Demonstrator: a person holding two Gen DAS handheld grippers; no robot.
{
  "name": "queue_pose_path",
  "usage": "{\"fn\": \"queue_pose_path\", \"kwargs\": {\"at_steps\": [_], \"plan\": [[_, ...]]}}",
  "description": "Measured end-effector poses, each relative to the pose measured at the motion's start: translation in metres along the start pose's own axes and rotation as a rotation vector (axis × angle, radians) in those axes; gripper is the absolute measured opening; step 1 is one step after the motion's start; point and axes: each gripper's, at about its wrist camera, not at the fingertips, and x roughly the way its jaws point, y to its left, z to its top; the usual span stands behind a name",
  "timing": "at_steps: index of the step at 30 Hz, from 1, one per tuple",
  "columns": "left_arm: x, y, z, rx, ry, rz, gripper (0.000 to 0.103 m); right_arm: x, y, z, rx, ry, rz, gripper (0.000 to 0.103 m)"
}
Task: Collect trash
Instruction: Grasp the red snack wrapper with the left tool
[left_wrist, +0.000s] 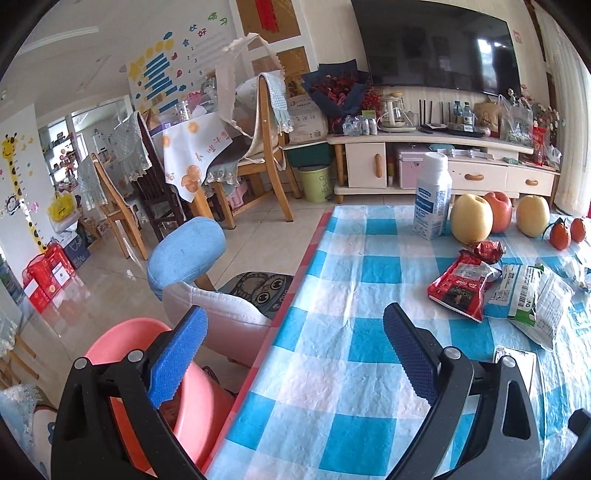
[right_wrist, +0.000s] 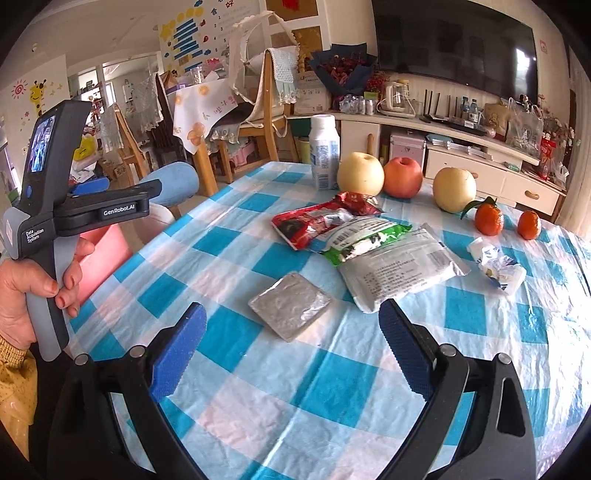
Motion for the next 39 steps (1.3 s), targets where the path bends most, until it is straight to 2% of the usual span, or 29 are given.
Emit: {"fn": "queue_pose_path", "kwargs": {"at_steps": [8,16,21,28,34,39], "plan": [[0.005,-0.023,-0.001,0.054,0.006,-0.033,0.095,-0.005,-0.029,0.006,0.028,-0.018,-0.024,0.095],[0.007,-0.045,-0.004,0.111,0.013,-0.084,0.095,-0.010,-0.080,0.013,0.153,-0.032,-0.070,0.095],[0.007,-0.052,-0.003,0.079,0.023,-0.204,0.095,-0.014,-0.129,0.018,0.279,-0.050,-0.097,0.095],[0.014,-0.073,0.001,0.064,0.046,-0.369,0.095,-0.006,-0.205,0.014,0.457,-0.043,-0.203,0.095],[0.030,-0.109,0.018,0.090,0.086,-0.486,0.095,0.019,-0.235,0.020,0.393,-0.010,-0.235,0.095],[0.060,-0.153,0.046,0.084,0.119,-0.546,0.095,0.039,-0.251,0.025,0.367,0.004,-0.186,0.095]]}}
